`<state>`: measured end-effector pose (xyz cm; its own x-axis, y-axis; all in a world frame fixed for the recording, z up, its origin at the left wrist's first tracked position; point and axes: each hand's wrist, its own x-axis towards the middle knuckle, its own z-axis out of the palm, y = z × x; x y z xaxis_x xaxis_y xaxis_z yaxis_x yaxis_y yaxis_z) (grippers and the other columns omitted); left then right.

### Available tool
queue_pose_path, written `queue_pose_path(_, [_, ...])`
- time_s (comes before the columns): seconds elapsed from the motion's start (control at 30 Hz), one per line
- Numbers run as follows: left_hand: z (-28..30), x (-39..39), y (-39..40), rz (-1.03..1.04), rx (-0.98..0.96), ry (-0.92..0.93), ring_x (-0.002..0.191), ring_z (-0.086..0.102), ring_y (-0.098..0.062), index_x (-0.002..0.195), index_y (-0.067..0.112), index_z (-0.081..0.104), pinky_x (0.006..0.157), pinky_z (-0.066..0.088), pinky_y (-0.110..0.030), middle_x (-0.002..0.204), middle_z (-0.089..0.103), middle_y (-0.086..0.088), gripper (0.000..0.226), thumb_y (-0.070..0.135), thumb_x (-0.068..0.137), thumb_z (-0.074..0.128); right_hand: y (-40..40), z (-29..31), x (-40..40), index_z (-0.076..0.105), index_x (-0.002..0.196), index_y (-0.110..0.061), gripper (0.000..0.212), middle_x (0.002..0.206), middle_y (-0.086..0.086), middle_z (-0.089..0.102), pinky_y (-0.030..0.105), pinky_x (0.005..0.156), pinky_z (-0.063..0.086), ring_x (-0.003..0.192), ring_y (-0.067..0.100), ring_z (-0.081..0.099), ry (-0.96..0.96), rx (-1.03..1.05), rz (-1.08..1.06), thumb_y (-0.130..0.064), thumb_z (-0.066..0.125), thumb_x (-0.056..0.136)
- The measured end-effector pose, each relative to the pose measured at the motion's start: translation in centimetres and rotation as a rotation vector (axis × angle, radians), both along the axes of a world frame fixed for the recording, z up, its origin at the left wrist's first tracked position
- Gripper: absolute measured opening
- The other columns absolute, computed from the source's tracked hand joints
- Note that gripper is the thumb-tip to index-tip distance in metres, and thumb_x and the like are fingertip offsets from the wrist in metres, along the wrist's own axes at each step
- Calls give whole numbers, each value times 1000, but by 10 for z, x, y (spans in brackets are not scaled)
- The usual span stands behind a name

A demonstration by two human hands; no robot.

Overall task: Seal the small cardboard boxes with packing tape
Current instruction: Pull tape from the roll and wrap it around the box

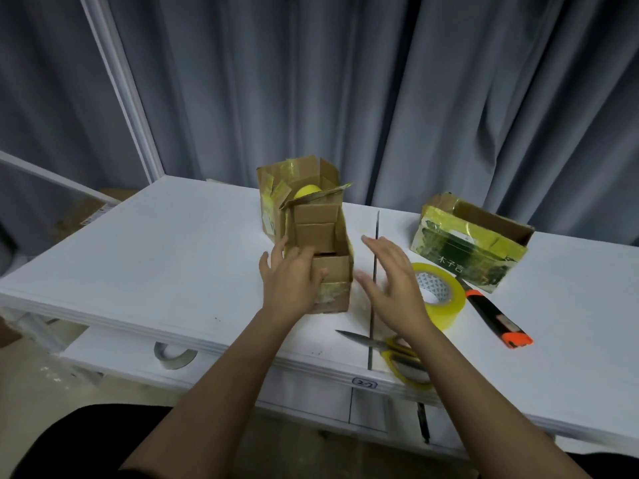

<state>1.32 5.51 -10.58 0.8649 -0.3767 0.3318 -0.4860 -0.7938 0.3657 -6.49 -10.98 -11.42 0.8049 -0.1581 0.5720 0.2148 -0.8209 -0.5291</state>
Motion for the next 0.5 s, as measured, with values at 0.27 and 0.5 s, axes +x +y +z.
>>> queue_pose_path(0.27, [14,-49,-35,-281,-116,-452,91,60,-35,100,9,68,75,43,-39,107,63,-13,35,-1,67,68,-60,-28,-74,67,101,-13,34,107,3,60,17,89,29,107,20,47,51,37,-295,11,60,78])
queue_pose_path(0.5, [-37,-56,-75,-362,-85,320,125,47,-24,137,7,43,100,35,-31,136,49,-12,44,21,96,51,-75,-33,-71,54,131,-14,59,132,7,52,35,105,28,128,27,38,446,-185,-239,-30,53,74])
